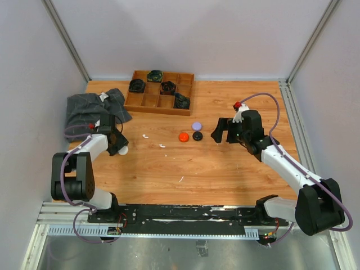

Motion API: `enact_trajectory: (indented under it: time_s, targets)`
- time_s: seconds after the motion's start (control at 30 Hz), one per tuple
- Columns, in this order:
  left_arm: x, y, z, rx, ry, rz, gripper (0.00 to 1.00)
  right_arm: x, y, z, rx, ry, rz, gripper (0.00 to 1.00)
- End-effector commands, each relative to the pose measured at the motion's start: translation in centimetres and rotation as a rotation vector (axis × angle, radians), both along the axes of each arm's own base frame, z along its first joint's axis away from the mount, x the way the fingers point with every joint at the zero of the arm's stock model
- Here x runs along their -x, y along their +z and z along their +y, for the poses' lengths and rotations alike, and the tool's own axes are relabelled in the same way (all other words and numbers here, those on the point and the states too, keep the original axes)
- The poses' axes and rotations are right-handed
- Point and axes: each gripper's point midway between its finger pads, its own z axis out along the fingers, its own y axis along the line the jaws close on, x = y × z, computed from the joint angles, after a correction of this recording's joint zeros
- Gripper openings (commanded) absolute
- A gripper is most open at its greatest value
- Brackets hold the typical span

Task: Insert the wireless bluetooth earbuds into the charging case
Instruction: Pick up the charging case at the center of the board.

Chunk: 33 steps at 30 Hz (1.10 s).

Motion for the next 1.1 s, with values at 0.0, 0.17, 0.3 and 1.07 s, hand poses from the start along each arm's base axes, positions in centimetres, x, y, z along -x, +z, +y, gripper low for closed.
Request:
enact_trajectory:
  time_s: [0.0,0.17,0.3,1.07]
  targets:
    - [0.4,0.6,-3.5,0.197,-0.023,-0.066,0.43,0.1,2.0,2.7,-0.102,0.118,-0.083,0.99]
    - [0.3,2.7,-6.0,0.316,-0.030,-0.166,0.42,0.5,2.6,4.2,-0.177,0.192,-0.130,0.97]
    - [0.4,4.4,-8.1,0.383,-0.019,-0.239,0.42,0.7,3.1,5.0,-0.190,0.231,-0.173,0.96]
    - [1.9,13.6,-20.6,0.821,0.004,-0.509,0.41,5.3,7.5,13.5,-0.277,0.408,-0.601,0.92]
